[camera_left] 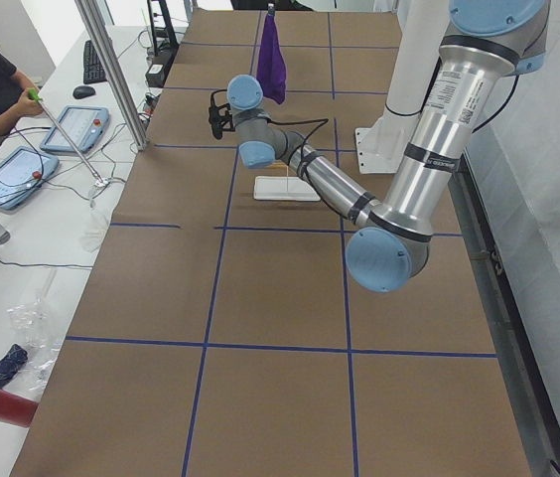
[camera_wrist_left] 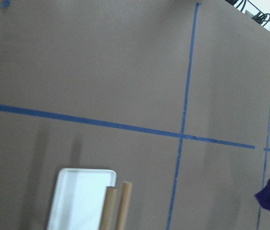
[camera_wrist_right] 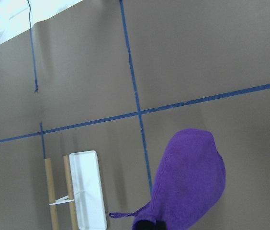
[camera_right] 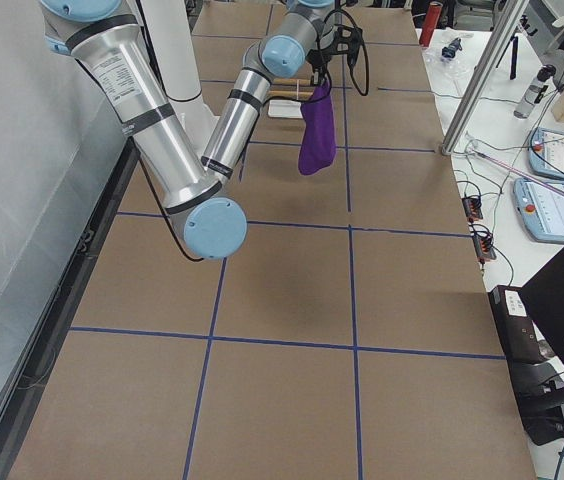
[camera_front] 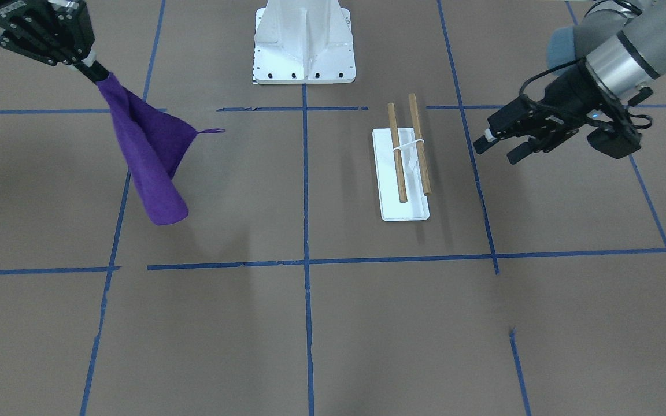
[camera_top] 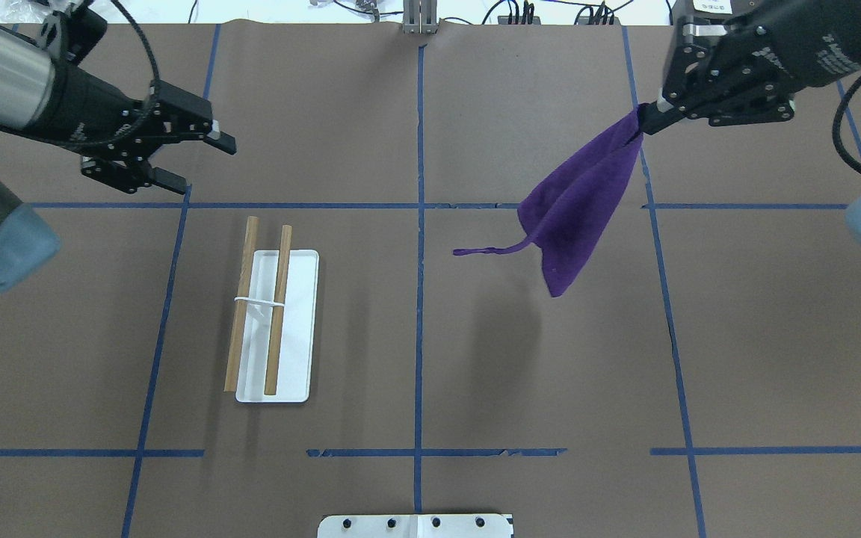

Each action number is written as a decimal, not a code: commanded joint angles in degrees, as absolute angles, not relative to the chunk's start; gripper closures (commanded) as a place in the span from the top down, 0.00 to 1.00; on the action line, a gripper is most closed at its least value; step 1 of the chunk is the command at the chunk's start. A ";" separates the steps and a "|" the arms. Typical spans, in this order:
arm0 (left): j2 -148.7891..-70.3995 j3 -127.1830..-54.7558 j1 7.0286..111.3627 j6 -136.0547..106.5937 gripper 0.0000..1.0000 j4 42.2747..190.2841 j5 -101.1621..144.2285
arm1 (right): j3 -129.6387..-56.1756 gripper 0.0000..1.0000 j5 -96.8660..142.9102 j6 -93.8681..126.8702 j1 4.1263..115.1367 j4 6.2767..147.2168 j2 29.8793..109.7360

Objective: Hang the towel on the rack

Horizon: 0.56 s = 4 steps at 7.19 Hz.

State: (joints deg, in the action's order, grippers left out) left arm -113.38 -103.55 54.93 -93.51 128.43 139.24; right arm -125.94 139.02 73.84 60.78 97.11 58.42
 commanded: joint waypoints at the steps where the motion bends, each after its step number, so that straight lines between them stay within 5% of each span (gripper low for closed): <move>1: -120.82 -100.39 49.33 -107.43 1.00 128.14 135.54 | -125.51 0.00 137.46 78.22 57.75 96.42 53.62; 4: -124.62 -99.06 43.97 -120.11 1.00 128.23 135.18 | -125.68 0.00 137.46 78.31 56.78 92.91 53.00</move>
State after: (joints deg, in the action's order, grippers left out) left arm -123.11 -99.60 46.55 -115.16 128.20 135.39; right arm -125.67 137.45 78.23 57.03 93.88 53.18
